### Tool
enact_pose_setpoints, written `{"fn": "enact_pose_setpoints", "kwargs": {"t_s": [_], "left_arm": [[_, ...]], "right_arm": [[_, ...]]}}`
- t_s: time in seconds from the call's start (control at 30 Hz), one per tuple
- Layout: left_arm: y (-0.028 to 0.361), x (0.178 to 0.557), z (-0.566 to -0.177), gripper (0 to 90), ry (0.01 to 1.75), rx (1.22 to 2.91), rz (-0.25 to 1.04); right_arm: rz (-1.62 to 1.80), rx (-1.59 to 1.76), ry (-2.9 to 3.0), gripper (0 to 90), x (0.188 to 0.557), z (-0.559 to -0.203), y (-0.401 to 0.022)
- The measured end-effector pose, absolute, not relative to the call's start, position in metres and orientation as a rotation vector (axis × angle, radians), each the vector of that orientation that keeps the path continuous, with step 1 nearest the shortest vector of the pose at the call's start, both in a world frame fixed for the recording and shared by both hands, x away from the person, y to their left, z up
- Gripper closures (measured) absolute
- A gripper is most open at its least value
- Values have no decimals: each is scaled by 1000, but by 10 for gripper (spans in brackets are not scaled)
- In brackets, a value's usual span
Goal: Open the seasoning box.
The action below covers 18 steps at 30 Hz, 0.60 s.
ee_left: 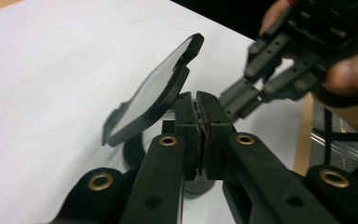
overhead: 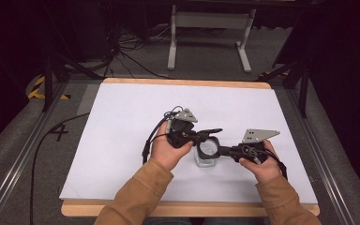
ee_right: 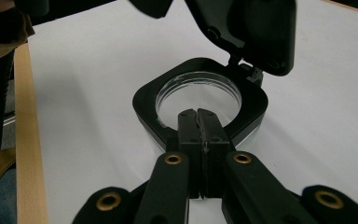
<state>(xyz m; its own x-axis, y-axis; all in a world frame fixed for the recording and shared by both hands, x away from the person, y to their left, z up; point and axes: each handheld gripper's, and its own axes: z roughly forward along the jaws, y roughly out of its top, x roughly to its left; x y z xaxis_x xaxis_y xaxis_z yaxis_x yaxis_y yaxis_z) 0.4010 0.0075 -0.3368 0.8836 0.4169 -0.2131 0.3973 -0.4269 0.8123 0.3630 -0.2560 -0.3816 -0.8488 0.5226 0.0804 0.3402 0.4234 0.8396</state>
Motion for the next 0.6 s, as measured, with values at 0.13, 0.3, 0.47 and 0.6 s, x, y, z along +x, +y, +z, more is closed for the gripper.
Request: {"fn": "enact_pose_setpoints", "kwargs": {"t_s": [0.13,0.3,0.47,0.6], "left_arm": [[8,410,-335,875,621,2032,27],[9,417,-335,876,639,2012,47],[11,425,-334,893,685,1999,71],[10,430,-336,897,706,1997,97]], "right_arm": [[1394,757,2473,900,362,-382,-256],[1402,760,2474,900,362,-383,-256],[1400,764,2476,900,362,-382,-256],[1398,761,2478,900,363,-382,-256]]}}
